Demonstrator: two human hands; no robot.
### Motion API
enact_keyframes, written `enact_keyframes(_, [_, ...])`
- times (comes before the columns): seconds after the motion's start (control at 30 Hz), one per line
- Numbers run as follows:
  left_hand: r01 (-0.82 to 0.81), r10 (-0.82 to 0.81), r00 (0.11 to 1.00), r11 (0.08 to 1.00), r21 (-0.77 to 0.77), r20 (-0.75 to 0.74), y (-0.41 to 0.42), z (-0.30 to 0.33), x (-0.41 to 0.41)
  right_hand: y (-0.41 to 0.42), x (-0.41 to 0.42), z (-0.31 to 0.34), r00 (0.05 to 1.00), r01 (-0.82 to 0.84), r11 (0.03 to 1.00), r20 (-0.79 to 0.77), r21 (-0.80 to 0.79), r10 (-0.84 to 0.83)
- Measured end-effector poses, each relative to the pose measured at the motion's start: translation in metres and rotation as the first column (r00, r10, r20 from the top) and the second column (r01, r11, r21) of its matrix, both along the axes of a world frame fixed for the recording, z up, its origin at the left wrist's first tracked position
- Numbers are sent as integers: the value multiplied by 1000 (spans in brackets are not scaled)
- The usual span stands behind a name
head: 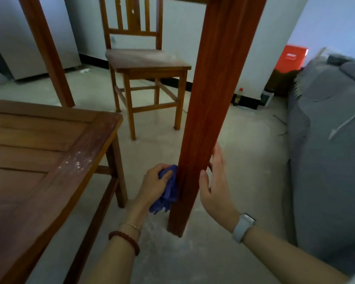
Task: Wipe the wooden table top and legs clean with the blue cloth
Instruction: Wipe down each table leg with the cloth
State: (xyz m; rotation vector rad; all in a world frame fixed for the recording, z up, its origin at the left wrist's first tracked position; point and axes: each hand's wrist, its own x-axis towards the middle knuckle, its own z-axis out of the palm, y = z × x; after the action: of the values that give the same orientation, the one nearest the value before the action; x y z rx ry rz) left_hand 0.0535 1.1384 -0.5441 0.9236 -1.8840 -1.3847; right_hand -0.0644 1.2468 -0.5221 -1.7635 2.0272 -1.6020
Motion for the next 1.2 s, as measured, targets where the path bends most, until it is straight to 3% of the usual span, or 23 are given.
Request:
enact_keyframes(0.17, [-98, 95, 974, 995, -3, -204, -13, 55, -18, 0, 2, -15, 999, 31, 998, 34, 46, -33])
enact_keyframes(0.3, [15, -29, 963, 998, -57, -269, -27, 72, -34, 1, -2, -22, 999, 27, 997, 39, 74, -30])
enact_keyframes(0.37, [87, -80, 982, 995, 38, -173, -29, 31, -35, 2, -3, -26, 999, 9, 995, 49, 97, -14])
enact_keyframes(0.5, [73, -96, 990, 974, 212, 102, -10, -87, -9, 0, -3, -35, 999, 14, 994, 42, 110, -18])
enact_keyframes(0.57, [-36, -32, 973, 958, 285, 230, 0, -125, 0, 0, -3, -38, 999, 6, 990, 44, 138, -12])
enact_keyframes(0.63, [-199, 126, 965, 923, 329, 231, 13, -136, 1, 4, -5, -39, 998, -27, 986, 57, 164, 18])
enact_keyframes(0.73, [-346, 330, 938, 906, 245, 103, 41, -112, -4, 12, -12, -39, 997, -74, 977, 50, 201, 66])
enact_keyframes(0.83, [-500, 509, 858, 859, 111, -70, 77, -68, -16, 21, -18, -41, 993, -118, 962, 58, 246, 107])
enact_keyframes(0.97, [-564, 525, 822, 804, -188, -220, 92, -52, -38, 28, -21, -40, 986, -166, 950, 67, 264, 153])
enact_keyframes(1.03, [-528, 511, 849, 825, -203, -134, 95, -65, -40, 31, -22, -39, 984, -179, 947, 71, 265, 166])
enact_keyframes(1.13, [-437, 432, 883, 899, -12, 186, 98, -105, -29, 35, -23, -41, 980, -200, 934, 62, 295, 190])
enact_keyframes(1.2, [-408, 364, 883, 908, 99, 298, 97, -119, -23, 37, -26, -43, 978, -210, 926, 65, 313, 200])
